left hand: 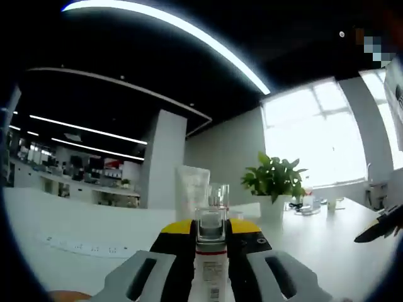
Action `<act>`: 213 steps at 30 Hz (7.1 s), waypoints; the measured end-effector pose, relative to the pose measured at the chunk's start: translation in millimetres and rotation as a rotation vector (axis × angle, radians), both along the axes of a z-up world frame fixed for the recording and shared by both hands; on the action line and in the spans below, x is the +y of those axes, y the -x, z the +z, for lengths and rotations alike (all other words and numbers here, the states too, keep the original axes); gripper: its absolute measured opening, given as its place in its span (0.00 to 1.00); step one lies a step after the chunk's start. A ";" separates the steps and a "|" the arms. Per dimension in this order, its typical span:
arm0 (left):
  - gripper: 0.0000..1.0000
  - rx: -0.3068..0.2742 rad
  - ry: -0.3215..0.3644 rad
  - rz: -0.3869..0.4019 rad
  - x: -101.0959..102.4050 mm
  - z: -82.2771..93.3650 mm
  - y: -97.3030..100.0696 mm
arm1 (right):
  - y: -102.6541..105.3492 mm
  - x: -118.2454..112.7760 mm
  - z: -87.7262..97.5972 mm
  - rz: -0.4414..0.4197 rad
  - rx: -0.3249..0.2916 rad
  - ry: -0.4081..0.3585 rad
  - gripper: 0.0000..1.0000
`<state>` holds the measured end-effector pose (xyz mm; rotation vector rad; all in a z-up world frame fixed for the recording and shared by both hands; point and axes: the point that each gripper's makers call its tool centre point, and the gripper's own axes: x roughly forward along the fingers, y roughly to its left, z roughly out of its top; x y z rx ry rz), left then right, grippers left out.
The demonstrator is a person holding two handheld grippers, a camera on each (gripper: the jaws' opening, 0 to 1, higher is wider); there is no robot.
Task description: Arrange the skincare products in the storage area until every visible bottle or jar stands upright without overlapping.
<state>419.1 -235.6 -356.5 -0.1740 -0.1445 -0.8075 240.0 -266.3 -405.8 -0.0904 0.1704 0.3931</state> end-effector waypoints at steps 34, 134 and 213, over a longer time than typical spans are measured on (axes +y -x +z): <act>0.18 0.001 -0.062 0.044 0.9 -17.2 -6.9 | 1.4 5.5 0.6 0.012 0.001 0.000 0.99; 1.00 0.052 -0.229 -0.604 93.5 23.3 131.9 | -46.7 76.8 4.8 0.009 -0.015 -0.001 0.98; 1.00 -0.030 -0.260 -0.651 224.5 51.7 195.5 | -184.4 36.1 -2.1 -0.353 0.016 -0.060 0.52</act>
